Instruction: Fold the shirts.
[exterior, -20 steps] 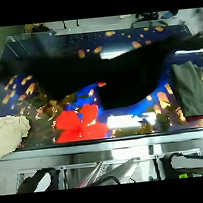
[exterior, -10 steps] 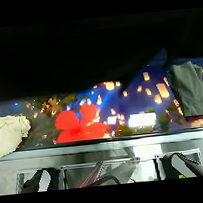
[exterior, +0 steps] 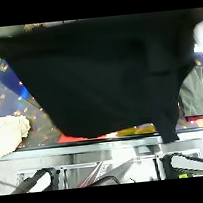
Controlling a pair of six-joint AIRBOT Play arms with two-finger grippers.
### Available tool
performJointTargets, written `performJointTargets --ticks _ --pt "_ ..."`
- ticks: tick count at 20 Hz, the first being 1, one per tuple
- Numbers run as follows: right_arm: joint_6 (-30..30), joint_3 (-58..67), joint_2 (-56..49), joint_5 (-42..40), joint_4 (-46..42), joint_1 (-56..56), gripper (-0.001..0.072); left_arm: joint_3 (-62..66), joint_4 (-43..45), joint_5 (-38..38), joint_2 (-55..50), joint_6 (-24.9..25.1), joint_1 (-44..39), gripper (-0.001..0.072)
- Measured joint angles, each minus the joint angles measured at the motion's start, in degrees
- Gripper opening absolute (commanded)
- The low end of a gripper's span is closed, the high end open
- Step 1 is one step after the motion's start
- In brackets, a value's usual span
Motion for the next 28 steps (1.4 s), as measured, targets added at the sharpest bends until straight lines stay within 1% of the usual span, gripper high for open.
performJointTargets --ticks 3,5,8,11,16,17,18,19,20,21,24,25,26,27,28 --pt "1.16 -5.73 -10.75 -5.38 -9.20 9.55 0.0032 -6.03 0.79 4.11 -7.65 0.79 -2.27 0.0013" --pt "2.16 -7.58 -18.47 -9.05 -12.68 12.98 0.0032 -8.74 2.38 7.08 -12.92 1.29 -2.86 0.0013" --pt "2.73 -8.50 -28.79 -14.16 -13.81 15.10 0.0032 -10.21 3.13 10.49 -20.70 2.73 -3.63 0.0013" --pt "2.47 -6.34 -36.37 -18.58 -14.29 15.26 0.0032 -8.22 3.85 13.00 -28.11 3.37 -4.17 0.0013" --pt "2.03 2.58 -41.88 -21.20 -13.44 13.38 0.0033 0.44 4.02 13.11 -37.51 3.10 -4.90 0.0013" --pt "2.03 4.37 -42.25 -21.18 -13.35 12.92 0.0081 2.05 4.11 12.72 -38.66 2.62 -4.94 0.0014" --pt "2.03 6.08 -42.53 -20.98 -13.20 12.48 0.0325 3.34 4.11 12.26 -39.52 2.21 -4.98 0.0017" --pt "2.03 7.41 -42.71 -20.35 -13.18 12.11 0.0479 4.39 4.09 11.72 -40.17 2.01 -5.01 0.0142" --pt "2.03 8.28 -42.80 -19.76 -13.18 11.82 0.0483 5.20 4.11 10.88 -40.68 1.68 -5.03 0.0663" --pt "2.05 8.94 -42.84 -18.67 -13.18 11.54 0.0482 5.79 4.15 9.94 -40.96 1.40 -5.05 0.0689" --pt "4.52 9.97 -42.01 -14.08 -14.14 9.46 0.0474 6.64 4.11 4.92 -40.65 -0.83 -4.20 0.0688" --pt "5.57 10.16 -41.42 -12.37 -14.75 8.11 0.0362 6.80 4.26 2.29 -40.15 -1.60 -3.43 0.0688" --pt "6.71 10.29 -40.81 -9.42 -15.21 6.40 0.0327 6.82 4.31 -0.57 -39.58 -2.54 -2.58 0.0688" --pt "7.78 10.36 -40.33 -6.49 -15.58 4.68 0.0327 6.36 4.48 -3.98 -38.84 -3.41 -1.62 0.0687" --pt "8.90 10.43 -39.93 -3.41 -15.76 2.78 0.0327 5.25 4.55 -7.13 -38.01 -4.09 -0.74 0.0643"
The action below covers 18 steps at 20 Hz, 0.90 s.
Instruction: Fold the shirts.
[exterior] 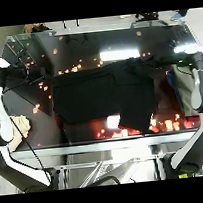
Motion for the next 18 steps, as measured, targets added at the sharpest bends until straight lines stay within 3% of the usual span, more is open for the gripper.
performJointTargets --ticks 1,7,12,18 --pt "0.96 -0.04 0.28 3.06 -0.24 -1.81 0.0327 -1.88 0.13 -2.95 1.14 -0.48 0.87 0.0579" --pt "4.44 -7.72 1.95 16.61 -3.41 -9.05 0.0327 -23.50 0.35 -6.40 10.78 -0.07 3.23 0.0580" --pt "4.35 -18.29 4.07 17.70 -10.80 -10.03 0.0326 -39.52 0.35 -2.29 16.81 1.57 3.48 0.0579" --pt "3.54 -24.44 4.76 15.41 -14.86 -7.80 0.0326 -47.23 0.11 0.42 21.40 2.01 3.52 0.0579"
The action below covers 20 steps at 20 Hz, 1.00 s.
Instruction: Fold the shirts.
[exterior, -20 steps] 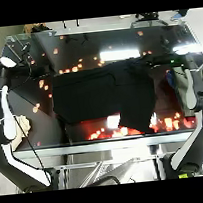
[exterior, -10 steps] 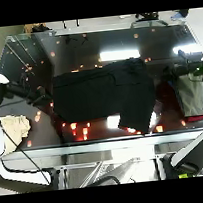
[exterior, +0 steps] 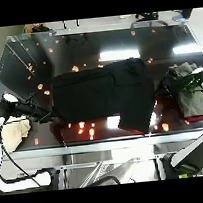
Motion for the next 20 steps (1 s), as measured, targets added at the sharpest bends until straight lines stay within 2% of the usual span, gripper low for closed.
performJointTargets --ticks 1,3,5,6,7,12,20 --pt "0.00 -0.31 0.09 -0.09 -0.52 0.59 0.0324 -0.46 -0.11 0.22 0.59 0.02 0.00 0.0579" --pt "0.00 -0.72 0.42 -0.59 -1.44 2.27 0.0233 -1.03 -0.17 0.44 1.66 0.15 0.00 0.0579" --pt "-0.50 -0.98 1.07 -1.53 -1.33 4.33 0.0227 -1.29 -0.17 0.63 2.29 0.17 0.00 0.0579" --pt "-0.96 -1.05 1.53 -2.43 -0.72 5.25 0.0064 -1.38 -0.15 0.98 2.47 0.17 0.00 0.0580" --pt "-1.33 -1.07 1.95 -3.28 0.35 6.14 0.0033 -1.42 -0.15 1.22 2.60 0.17 0.00 0.0579" --pt "-1.97 -0.81 4.81 -3.23 4.24 6.58 0.0033 -1.53 -0.15 3.52 2.86 0.15 0.00 0.0579" --pt "3.76 -0.79 10.91 -3.98 -0.59 -2.62 0.0033 -1.68 -1.40 4.52 2.86 0.15 -0.13 0.0579"
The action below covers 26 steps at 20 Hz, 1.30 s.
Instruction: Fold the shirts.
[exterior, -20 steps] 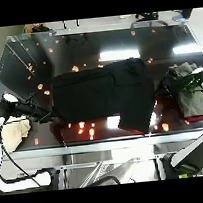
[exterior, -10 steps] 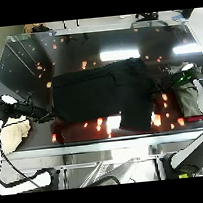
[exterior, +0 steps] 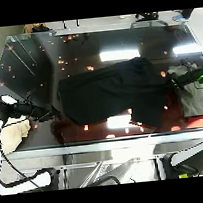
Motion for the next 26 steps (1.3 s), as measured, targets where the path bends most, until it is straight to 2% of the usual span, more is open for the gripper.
performJointTargets --ticks 5,8,15,16,17,18,22,26 --pt "1.11 -0.26 0.85 0.83 -0.87 0.15 0.0033 -2.19 -2.32 2.64 0.00 0.33 -4.87 0.0579" --pt "1.22 -0.28 0.98 1.03 -0.87 1.22 0.0033 -7.23 -3.37 7.04 0.00 1.09 -9.90 0.0579" --pt "1.44 -0.28 1.03 1.16 -1.05 2.03 0.0033 -14.14 -12.83 16.17 0.11 6.19 -15.17 0.0570" --pt "1.44 -0.28 1.03 1.16 -1.05 2.05 0.0033 -14.47 -13.53 17.42 0.04 6.60 -15.37 0.0377" --pt "1.44 -0.28 1.05 1.16 -1.05 2.08 0.0033 -14.73 -13.55 19.04 -0.02 7.08 -15.50 0.0133" --pt "1.44 -0.28 1.05 1.16 -1.05 2.08 0.0033 -14.91 -13.90 20.11 -0.17 7.54 -15.54 0.0017" --pt "1.42 -0.28 1.11 1.27 -0.55 2.12 0.0032 -14.69 -15.98 21.05 -0.13 9.73 -15.74 0.0013" --pt "-0.59 -0.28 4.13 3.63 7.93 2.03 0.0032 -9.16 -17.38 15.82 3.56 10.38 -15.56 0.0012"
